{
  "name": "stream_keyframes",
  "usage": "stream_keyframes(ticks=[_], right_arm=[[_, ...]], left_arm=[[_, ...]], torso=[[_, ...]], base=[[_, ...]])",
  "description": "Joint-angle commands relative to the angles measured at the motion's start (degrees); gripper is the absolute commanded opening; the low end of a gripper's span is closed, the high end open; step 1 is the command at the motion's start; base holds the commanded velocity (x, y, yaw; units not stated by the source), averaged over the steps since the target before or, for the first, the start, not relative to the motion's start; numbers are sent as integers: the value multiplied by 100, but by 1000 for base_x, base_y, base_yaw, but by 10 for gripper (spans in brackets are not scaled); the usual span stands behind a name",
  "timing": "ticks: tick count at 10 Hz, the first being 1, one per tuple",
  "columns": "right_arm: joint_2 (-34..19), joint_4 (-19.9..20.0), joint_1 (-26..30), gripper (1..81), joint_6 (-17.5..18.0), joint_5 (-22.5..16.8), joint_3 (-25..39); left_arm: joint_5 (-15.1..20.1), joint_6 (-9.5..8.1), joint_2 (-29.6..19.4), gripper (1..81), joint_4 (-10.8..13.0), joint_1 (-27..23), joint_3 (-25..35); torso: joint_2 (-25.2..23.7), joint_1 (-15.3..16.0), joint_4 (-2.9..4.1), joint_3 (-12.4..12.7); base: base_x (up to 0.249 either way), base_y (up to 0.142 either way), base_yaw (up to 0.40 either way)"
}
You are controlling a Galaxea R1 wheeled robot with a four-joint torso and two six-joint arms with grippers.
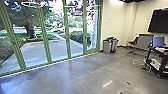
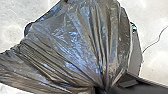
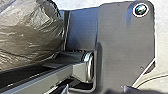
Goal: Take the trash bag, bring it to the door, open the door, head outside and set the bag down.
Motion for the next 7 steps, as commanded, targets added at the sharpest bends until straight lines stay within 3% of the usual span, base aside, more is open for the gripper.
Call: stream_keyframes(ticks=[1, 7], right_arm=[[24, -45, 336, 811, -7, -328, 29], [15, -36, 327, 811, -7, -319, 3]], left_arm=[[406, 29, 31, 10, 7, -388, 2], [406, 38, 40, 10, 7, -380, 2]], torso=[[0, 0, 0, 0], [0, 0, 0, 0]], base=[[0, 0, 0], [0, 0, 0]])
